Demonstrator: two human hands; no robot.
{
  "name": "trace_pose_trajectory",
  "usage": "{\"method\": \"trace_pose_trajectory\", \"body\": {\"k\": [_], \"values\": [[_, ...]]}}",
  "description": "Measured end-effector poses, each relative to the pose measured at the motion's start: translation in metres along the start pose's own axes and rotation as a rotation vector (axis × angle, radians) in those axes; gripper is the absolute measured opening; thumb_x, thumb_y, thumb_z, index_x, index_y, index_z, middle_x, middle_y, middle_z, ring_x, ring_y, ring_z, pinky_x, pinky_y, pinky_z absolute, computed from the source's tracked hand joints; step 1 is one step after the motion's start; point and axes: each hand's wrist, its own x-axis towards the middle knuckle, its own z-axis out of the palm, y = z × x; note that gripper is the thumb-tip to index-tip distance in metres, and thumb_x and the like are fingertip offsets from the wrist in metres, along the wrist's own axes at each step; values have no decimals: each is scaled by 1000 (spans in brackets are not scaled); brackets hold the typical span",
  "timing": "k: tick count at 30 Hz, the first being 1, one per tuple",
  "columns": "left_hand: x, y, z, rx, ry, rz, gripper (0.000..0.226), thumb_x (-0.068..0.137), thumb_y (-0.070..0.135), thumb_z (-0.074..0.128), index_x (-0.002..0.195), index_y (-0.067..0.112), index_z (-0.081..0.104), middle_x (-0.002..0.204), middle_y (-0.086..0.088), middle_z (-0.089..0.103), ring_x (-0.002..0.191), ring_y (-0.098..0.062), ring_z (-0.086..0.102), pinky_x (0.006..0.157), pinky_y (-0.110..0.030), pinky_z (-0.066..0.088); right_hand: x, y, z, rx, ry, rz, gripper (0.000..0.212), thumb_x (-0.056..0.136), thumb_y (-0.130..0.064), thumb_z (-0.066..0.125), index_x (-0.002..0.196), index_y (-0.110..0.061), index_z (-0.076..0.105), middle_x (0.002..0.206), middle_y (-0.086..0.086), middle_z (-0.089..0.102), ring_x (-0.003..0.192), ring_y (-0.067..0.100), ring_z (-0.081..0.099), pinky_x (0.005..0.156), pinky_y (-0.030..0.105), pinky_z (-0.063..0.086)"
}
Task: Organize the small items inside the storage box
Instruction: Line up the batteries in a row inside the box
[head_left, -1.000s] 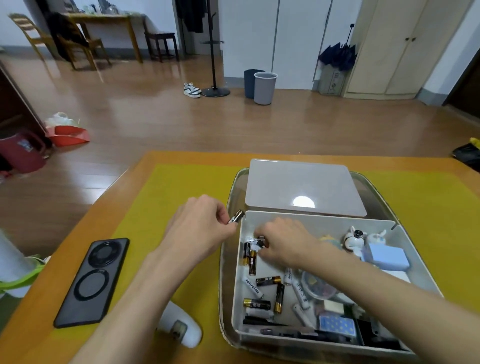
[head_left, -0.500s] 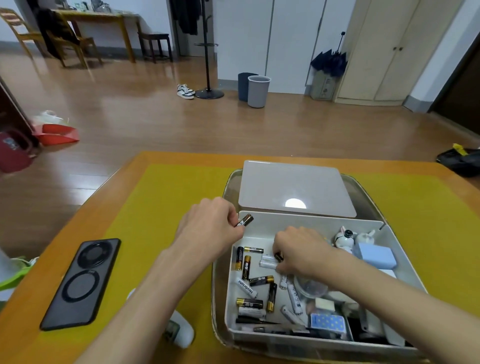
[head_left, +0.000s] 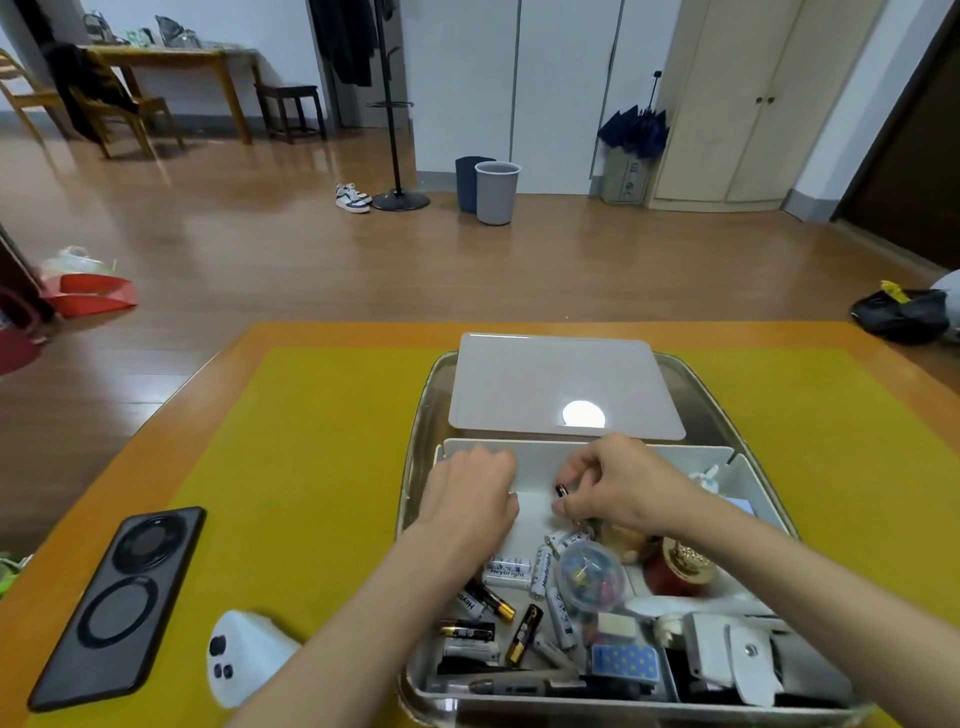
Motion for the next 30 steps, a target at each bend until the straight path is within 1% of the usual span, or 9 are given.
{"method": "trace_pose_trajectory", "body": {"k": [2,5,8,11,14,17,23,27,30], "values": [[1,5,6,58,-56,17,15,95,35,55,97,20,55,100,-8,66,92,-30,62,65,-35,36,1,1,6,-47,16,20,25,72,-38,86,86,-25,71,75,-9,73,81,13,70,83,38,58],[4,2,2,75,-126,44,17,94,32,55,100,17,61,102,-9,67,96,-31,62,69,-36,41,2,2,15,-97,47,33,21,70,-41,82,80,-28,68,75,-12,71,81,12,67,79,35,57],[4,-13,-23,68,-83,140,11,89,20,51,89,19,62,94,-7,65,92,-31,61,65,-36,44,7,-2,23,-114,92,12,18,72,-39,80,79,-28,68,73,-12,71,78,9,66,70,29,54],[-6,-30,-47,41,-16,242,10,89,24,53,87,24,63,90,1,66,90,-23,58,65,-36,46,12,-9,32,-100,118,-23,14,78,-35,78,79,-24,70,72,-9,72,72,6,66,59,26,50],[-22,-42,-57,8,72,252,10,91,26,56,87,26,65,88,8,65,87,-16,53,60,-30,37,13,-12,39,-203,107,-86,15,81,-36,76,81,-22,69,80,-7,70,78,14,66,71,35,57],[-33,-50,-55,-14,78,219,9,93,29,58,92,27,67,92,11,62,88,-12,48,62,-26,36,13,-17,42,-308,128,-184,8,84,-31,66,84,-24,70,83,-6,70,81,18,65,76,39,56],[-50,-57,-49,-34,121,189,11,95,32,55,99,26,64,100,9,54,92,-11,49,56,-27,43,19,-46,75,-438,25,-335,9,84,-36,61,87,-29,67,86,-5,67,82,25,62,64,32,47],[-52,-65,-48,-46,108,162,14,95,32,52,98,25,63,97,9,53,95,-12,49,58,-28,44,26,-52,81,-464,13,-308,31,81,-30,64,111,-32,66,99,-3,67,93,26,62,73,33,47],[-51,-68,-48,-52,112,183,13,94,31,54,97,25,65,96,9,53,98,-13,49,58,-28,39,24,-49,67,-328,31,-253,31,76,-31,61,106,-32,67,83,-9,62,83,22,59,72,34,50]]}}
